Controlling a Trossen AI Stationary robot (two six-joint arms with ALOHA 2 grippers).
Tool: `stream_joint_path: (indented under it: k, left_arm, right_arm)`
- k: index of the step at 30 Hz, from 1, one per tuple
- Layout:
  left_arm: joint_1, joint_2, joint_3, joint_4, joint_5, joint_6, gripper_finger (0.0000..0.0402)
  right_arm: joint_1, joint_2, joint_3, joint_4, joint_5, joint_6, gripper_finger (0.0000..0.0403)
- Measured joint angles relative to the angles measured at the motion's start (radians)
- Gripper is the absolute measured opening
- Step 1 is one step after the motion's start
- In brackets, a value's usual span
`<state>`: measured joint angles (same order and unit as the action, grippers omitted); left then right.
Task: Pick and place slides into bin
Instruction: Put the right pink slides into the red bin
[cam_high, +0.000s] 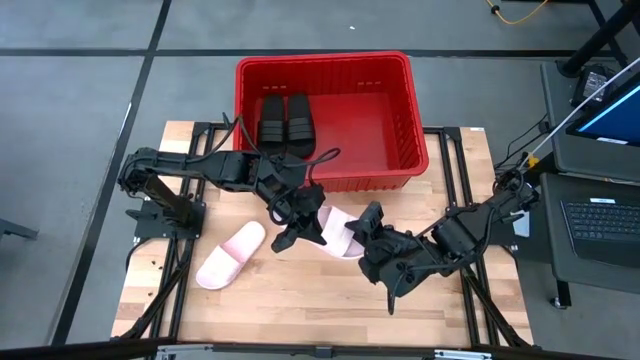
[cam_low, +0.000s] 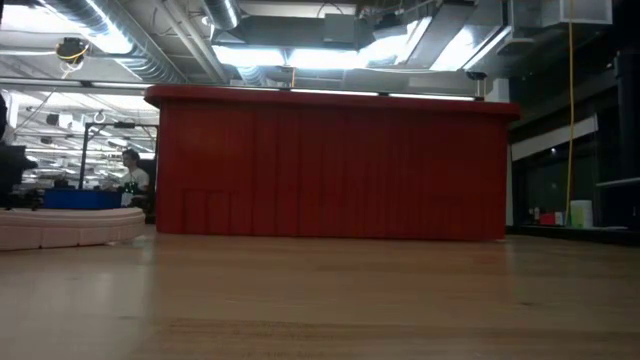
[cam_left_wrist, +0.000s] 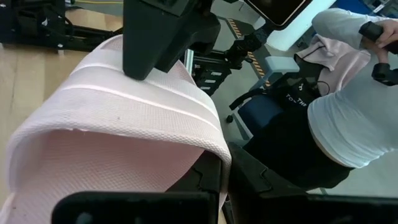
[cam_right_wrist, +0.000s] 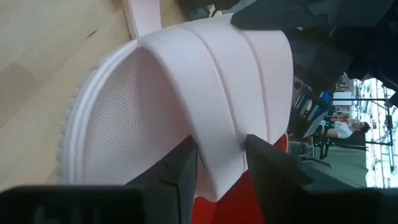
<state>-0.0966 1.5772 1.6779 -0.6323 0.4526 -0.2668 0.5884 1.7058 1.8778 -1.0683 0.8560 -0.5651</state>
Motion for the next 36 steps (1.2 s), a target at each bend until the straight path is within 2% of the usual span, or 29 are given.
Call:
stream_joint_path:
  k: [7,13,25,36]
  left_arm:
    - [0.000,0.000,0.000,0.000,0.000,0.000,0.0008]
    - [0.000,0.000,0.000,0.000,-0.005,0.000,0.0008]
    - [0.015,0.000,0.000,0.000,-0.032,0.000,0.0033]
    - [0.085,0.000,0.000,0.018,-0.081,0.001,0.0085]
  right_arm:
    - [0.000,0.000,0.000,0.000,-0.004,0.000,0.0102]
    - [0.000,0.000,0.000,0.000,-0.003,-0.014,0.0015]
    - [0.001,-0.001,0.000,-0.043,0.034,-0.007,0.0006]
    - [0.034,-0.074,0.000,-0.159,0.068,0.153,0.0006]
